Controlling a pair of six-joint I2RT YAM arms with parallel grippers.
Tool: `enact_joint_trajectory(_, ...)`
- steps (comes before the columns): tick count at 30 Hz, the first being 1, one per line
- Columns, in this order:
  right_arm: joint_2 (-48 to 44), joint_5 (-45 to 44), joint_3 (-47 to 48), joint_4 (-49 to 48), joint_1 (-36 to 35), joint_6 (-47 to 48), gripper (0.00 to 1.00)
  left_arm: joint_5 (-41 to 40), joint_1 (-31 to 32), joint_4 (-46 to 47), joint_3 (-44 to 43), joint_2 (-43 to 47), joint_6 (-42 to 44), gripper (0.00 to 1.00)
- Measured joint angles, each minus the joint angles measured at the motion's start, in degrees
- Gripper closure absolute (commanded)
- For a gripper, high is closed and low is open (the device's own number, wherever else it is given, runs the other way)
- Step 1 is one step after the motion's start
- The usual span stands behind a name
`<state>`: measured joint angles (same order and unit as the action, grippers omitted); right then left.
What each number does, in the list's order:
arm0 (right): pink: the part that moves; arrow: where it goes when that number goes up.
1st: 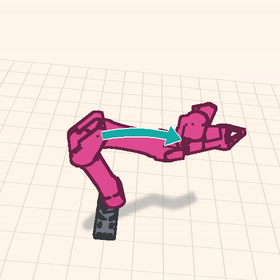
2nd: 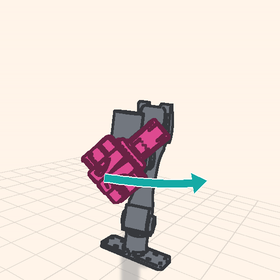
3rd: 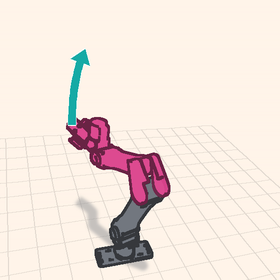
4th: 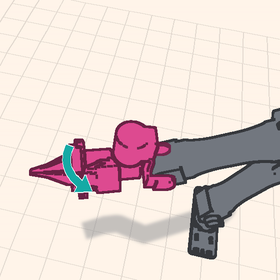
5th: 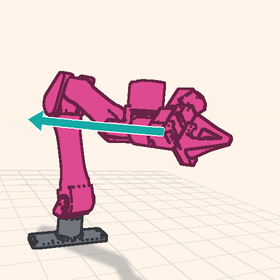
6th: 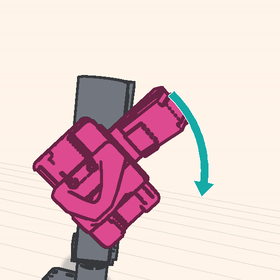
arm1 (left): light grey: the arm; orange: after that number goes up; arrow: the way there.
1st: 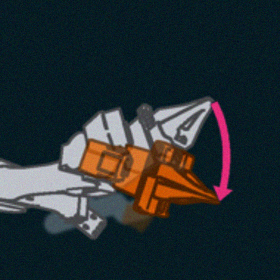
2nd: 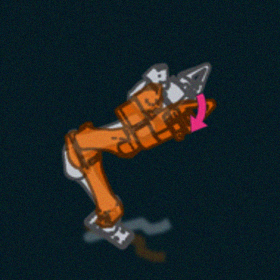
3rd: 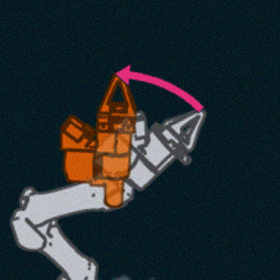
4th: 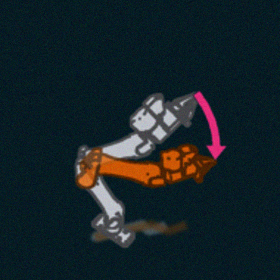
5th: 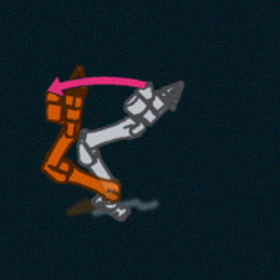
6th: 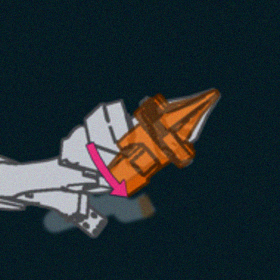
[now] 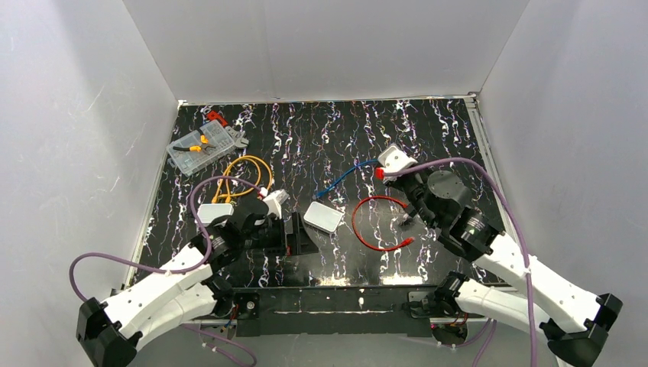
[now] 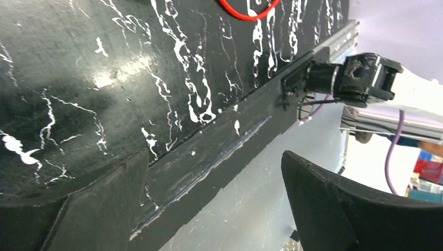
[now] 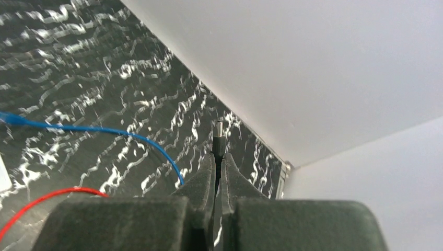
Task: Insert the plug into the switch port
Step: Pick up the power from the center of the board.
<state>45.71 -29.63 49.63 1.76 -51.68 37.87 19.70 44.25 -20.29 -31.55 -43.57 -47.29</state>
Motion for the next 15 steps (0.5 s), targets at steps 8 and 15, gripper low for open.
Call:
enact_joint_trajectory(8,6.7,1.5,-5.3,1.4,4.5,-6.0,0.99,-9.8,0.0,-2.5,-5.6,-6.9,1.5,0.02)
enact_joint_trajectory(15,19.1,5.9,-10.2,-1.1,5.0,-12.7,0.99,-24.4,-0.3,-4.1,-10.4,-12.4,3.2,0.02)
